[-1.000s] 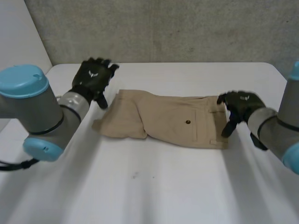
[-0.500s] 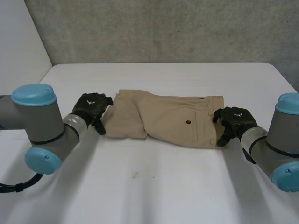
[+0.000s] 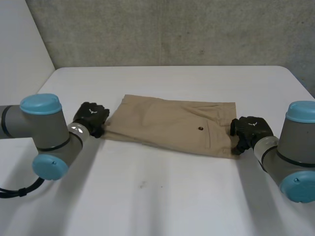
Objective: Fold the shorts.
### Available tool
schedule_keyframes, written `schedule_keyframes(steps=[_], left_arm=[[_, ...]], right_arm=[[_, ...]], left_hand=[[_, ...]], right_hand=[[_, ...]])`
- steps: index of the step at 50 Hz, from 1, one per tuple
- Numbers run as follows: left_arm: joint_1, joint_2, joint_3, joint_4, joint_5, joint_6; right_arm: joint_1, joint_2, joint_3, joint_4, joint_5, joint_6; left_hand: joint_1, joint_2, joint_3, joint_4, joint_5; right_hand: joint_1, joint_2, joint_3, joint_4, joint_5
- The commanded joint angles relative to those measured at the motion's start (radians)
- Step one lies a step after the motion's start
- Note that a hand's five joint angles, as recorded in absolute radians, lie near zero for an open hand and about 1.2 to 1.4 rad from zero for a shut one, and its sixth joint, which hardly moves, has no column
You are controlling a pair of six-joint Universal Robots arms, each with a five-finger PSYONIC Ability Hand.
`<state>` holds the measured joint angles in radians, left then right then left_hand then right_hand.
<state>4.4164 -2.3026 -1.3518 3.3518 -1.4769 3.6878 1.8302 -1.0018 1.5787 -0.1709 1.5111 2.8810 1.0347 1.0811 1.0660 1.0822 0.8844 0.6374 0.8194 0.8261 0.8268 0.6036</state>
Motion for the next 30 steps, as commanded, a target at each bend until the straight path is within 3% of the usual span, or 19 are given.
schedule_keyframes(steps=[1,4,10,18,30], left_arm=[[0.012,0.023,-0.012,-0.002,-0.055,0.034],[0.012,0.025,-0.013,-0.005,-0.057,0.034],[-0.002,0.055,-0.041,-0.018,-0.056,0.031],[-0.018,0.169,-0.108,-0.022,-0.059,0.018],[-0.029,0.31,-0.185,-0.022,-0.059,0.0]], right_arm=[[0.0,-0.001,-0.003,0.001,0.017,0.0],[0.0,-0.001,-0.005,0.001,0.017,0.0],[0.001,-0.001,-0.003,0.001,0.017,0.0],[0.004,-0.011,0.003,0.007,0.021,0.001],[-0.002,-0.208,0.121,0.013,0.024,0.015]], left_hand=[[0.151,0.104,0.12,0.103,0.127],[0.086,0.04,0.055,0.039,0.062],[-0.583,-0.629,-0.614,-0.63,-0.607],[-0.657,-0.703,-0.688,-0.704,-0.681],[-0.657,-0.703,-0.688,-0.704,-0.681]], right_hand=[[0.325,0.143,0.137,0.136,0.185],[0.325,0.143,0.137,0.136,0.185],[0.44,0.258,0.251,0.25,0.299],[0.464,0.282,0.275,0.274,0.323],[-0.003,-0.185,-0.192,-0.193,-0.144]])
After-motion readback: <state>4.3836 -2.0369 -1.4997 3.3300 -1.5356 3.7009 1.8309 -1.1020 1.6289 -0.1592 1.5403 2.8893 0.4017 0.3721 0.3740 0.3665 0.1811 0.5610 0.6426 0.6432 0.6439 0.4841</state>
